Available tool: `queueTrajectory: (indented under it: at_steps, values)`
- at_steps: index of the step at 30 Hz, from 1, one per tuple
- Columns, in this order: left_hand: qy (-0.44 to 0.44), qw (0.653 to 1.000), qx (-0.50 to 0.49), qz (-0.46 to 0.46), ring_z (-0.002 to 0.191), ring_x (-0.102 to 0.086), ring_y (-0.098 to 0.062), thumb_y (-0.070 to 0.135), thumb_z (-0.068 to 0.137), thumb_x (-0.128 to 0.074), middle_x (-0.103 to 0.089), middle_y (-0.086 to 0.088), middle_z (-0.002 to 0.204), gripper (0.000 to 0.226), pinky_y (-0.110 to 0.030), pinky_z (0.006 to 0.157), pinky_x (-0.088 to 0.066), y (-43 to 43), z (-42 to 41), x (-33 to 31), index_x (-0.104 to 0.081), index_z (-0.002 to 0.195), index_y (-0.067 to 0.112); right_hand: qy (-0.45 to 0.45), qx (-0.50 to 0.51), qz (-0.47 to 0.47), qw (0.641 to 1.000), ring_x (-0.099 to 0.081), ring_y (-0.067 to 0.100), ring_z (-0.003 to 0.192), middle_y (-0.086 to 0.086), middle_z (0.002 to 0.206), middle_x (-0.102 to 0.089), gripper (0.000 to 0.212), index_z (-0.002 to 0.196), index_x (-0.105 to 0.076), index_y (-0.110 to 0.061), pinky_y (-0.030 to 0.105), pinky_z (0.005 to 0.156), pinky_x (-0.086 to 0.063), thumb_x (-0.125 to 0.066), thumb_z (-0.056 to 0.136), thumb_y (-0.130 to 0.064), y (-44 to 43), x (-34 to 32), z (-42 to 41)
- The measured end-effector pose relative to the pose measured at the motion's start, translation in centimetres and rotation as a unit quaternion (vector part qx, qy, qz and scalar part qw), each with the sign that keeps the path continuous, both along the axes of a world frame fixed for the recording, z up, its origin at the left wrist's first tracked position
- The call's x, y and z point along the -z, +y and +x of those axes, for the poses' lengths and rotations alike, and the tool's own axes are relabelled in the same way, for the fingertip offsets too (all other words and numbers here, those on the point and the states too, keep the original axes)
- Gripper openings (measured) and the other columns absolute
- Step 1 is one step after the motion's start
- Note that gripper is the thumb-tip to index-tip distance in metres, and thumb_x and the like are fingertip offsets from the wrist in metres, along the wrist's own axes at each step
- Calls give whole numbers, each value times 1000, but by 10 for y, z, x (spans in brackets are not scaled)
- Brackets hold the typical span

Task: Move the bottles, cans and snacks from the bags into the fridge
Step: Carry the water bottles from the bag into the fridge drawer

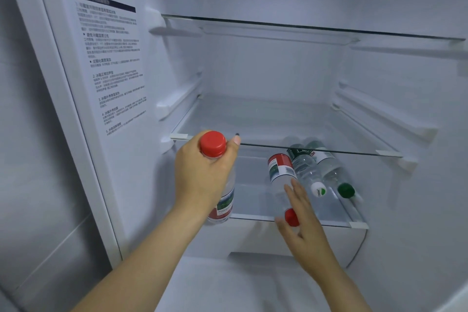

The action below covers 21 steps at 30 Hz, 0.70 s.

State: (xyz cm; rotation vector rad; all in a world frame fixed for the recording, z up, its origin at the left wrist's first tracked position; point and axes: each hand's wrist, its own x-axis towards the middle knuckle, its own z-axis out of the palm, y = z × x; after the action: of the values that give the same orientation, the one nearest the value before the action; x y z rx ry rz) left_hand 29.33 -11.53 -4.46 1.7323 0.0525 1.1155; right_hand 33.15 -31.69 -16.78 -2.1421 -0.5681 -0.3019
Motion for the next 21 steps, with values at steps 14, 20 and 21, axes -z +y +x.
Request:
queueTrajectory:
  at_steps: [14, 20, 21]
  values:
    - [0, 1000, -4, -4, 65, -53, -27, 42, 74, -67, -60, -14, 65, 42, -32, 63, -42, -2, -3, 1, -59, 68, 1, 37, 89, 12, 995, -18, 8, 145, -7, 159, -23, 57, 151, -29, -25, 23, 113, -21, -50, 98, -30, 0, -2, 52]
    - [10, 1000, 6, -10, 68, -56, -27, 41, 74, -68, -63, -11, 67, 38, -33, 65, -44, -3, -9, 0, -61, 68, 4, 0, 179, -4, 984, -40, 13, 134, -6, 149, -43, 47, 145, -42, -27, 32, 100, -40, -47, 99, -34, 8, 1, 63]
    - [15, 1000, 10, -12, 69, -56, -28, 42, 73, -68, -63, -11, 67, 38, -34, 66, -45, -3, -11, 0, -61, 68, 4, -7, 190, -7, 982, -42, 13, 133, -6, 147, -46, 45, 144, -44, -27, 31, 97, -41, -47, 99, -33, 9, 1, 63]
